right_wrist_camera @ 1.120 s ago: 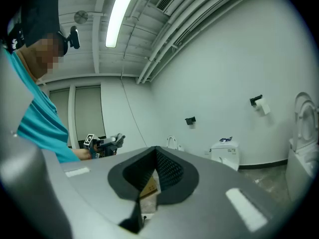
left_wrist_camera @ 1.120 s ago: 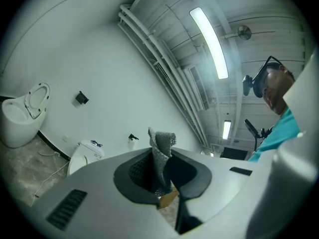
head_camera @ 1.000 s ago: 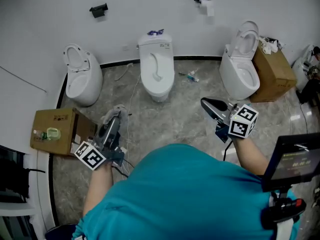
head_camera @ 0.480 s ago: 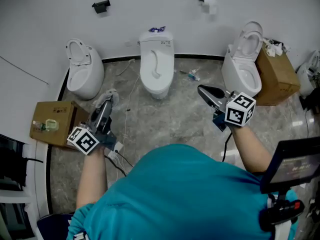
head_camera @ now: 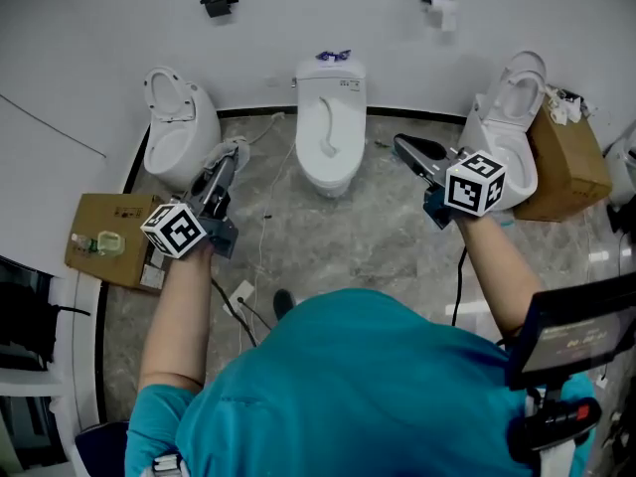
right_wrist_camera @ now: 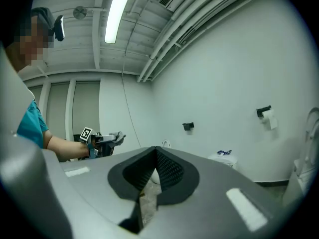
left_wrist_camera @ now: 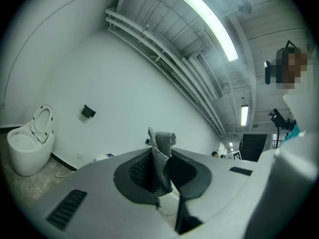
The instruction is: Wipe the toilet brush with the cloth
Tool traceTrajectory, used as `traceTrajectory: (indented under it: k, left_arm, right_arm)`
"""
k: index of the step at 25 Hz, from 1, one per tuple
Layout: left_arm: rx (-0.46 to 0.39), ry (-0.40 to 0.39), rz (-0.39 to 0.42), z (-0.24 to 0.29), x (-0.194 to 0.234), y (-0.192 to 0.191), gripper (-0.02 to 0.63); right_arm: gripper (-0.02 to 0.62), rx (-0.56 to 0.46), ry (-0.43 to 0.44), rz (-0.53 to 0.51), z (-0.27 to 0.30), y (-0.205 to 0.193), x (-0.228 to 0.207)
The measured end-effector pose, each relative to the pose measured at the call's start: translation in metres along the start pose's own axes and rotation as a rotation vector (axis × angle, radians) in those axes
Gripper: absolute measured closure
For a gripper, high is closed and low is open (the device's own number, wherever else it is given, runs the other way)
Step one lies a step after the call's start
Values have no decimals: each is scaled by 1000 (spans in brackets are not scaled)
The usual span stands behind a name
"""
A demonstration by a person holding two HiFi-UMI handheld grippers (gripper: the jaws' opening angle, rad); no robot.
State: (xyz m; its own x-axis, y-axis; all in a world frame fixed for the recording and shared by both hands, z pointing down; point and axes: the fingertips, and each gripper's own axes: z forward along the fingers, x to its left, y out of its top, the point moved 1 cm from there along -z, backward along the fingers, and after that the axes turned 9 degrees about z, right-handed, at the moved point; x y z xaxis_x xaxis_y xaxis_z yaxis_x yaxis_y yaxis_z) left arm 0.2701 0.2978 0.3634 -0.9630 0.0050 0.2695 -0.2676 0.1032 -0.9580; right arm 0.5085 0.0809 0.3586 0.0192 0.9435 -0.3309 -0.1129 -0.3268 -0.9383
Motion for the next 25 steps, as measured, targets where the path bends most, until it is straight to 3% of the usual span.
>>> traceTrajectory:
  k: [9, 17, 25]
  left_arm:
    - [47, -82, -16, 44, 172, 49, 557]
    - [104, -163, 38, 71, 254, 66, 557]
    - [114, -158, 30, 123, 312, 71, 557]
  right_arm:
    - [594, -36, -114, -2, 159, 31, -15]
    - [593, -68, -189, 6, 239, 37, -33]
    - [592, -57, -198, 26, 297, 50, -88]
